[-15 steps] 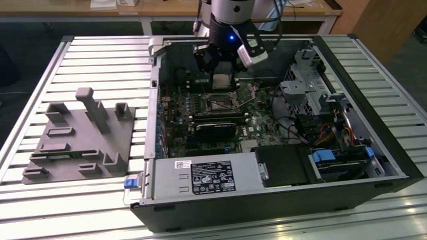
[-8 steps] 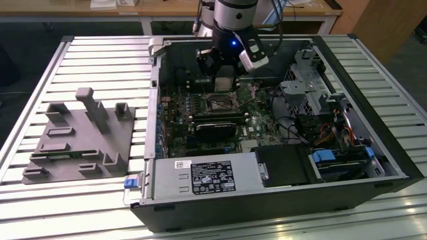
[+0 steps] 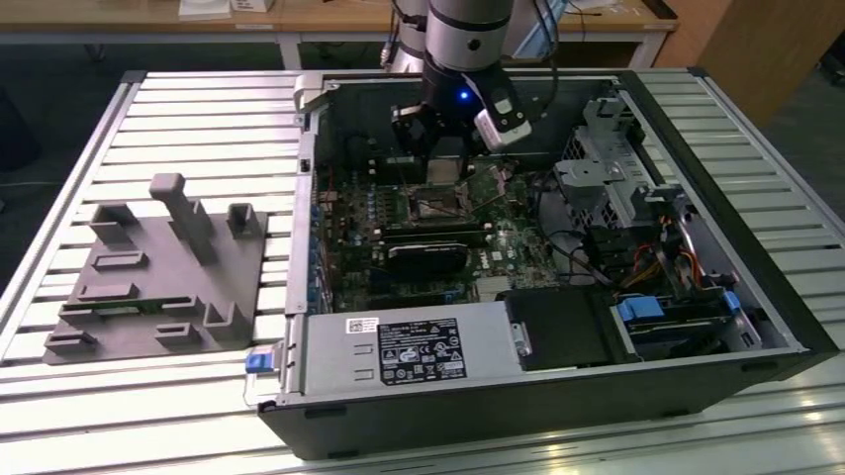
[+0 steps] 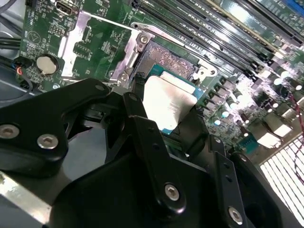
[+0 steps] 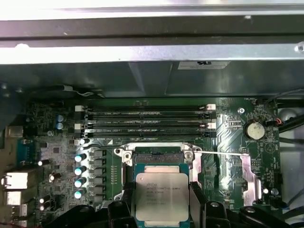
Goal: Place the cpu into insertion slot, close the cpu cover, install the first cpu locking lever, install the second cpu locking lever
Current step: 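Place the cpu into insertion slot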
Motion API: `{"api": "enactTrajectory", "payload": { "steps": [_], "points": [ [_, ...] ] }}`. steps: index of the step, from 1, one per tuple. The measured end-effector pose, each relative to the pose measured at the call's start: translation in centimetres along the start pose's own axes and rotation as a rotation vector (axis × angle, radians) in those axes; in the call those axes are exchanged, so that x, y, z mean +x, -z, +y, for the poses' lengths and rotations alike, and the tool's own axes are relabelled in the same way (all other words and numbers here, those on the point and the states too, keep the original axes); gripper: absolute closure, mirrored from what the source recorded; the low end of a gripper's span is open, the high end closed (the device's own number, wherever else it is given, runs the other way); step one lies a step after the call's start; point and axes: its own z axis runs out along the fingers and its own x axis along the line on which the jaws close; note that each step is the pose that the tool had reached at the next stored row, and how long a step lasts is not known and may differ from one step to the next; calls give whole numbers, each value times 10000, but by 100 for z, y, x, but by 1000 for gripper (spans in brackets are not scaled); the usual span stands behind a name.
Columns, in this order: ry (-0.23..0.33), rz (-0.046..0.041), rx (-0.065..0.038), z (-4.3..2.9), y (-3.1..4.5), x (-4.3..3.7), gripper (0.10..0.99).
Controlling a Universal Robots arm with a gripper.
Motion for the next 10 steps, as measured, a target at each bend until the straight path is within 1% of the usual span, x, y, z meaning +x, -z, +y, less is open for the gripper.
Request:
{"api": "enactTrajectory", "payload": {
  "steps": [3,10],
  "points": [
    [2,-1,1,-3,-47,-2,549],
    [-59,-6,5,-3,-54,-2,549]
  ]
}}
